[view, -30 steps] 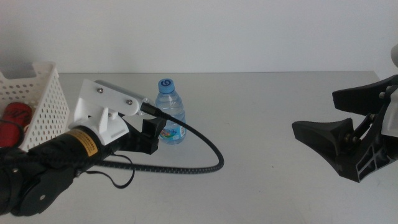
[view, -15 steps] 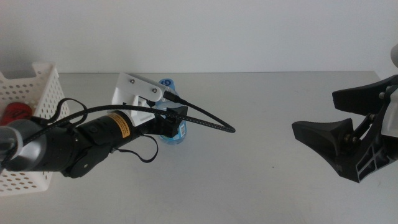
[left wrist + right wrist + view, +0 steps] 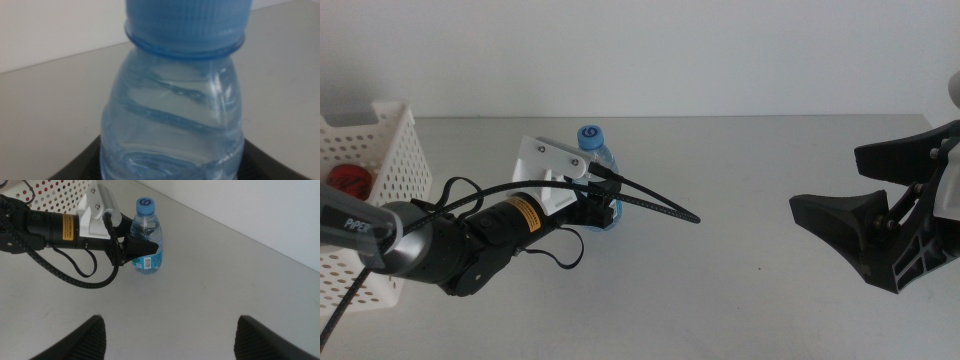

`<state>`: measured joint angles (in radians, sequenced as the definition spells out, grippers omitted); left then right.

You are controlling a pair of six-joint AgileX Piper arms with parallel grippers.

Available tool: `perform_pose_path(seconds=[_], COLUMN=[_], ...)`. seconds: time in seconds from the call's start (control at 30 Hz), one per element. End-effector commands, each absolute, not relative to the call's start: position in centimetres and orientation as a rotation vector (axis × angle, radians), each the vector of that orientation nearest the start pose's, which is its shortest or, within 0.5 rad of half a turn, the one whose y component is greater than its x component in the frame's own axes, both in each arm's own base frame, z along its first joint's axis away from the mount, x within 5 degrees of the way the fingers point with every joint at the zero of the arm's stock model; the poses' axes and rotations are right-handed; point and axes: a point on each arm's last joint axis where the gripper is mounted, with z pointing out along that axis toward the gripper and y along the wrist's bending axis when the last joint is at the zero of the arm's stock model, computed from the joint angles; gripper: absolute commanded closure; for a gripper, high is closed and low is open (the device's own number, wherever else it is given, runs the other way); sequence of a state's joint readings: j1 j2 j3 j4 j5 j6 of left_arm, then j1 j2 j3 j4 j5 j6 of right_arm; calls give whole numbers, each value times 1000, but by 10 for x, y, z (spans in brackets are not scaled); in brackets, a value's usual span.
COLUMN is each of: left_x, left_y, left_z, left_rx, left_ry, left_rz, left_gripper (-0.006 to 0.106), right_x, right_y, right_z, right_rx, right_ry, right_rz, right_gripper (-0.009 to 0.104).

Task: Use arms to grab the bottles and put them into the dustbin to the left of the table.

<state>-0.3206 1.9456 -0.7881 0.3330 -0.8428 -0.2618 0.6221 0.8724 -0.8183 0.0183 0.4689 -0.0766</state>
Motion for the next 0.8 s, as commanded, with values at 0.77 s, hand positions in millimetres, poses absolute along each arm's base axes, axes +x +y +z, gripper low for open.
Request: perform_pose_path(seconds=[0.77], left_x=[342], left_y=[-29], left_z=[405], left_rx=[288], left_ry=[2312], left_rz=[-45], left_gripper=[102], right_x=[146], right_y=[105], right_z=[371], right_rx=[-658], right_ry=[1810], right_rz=[376], right_gripper=[30])
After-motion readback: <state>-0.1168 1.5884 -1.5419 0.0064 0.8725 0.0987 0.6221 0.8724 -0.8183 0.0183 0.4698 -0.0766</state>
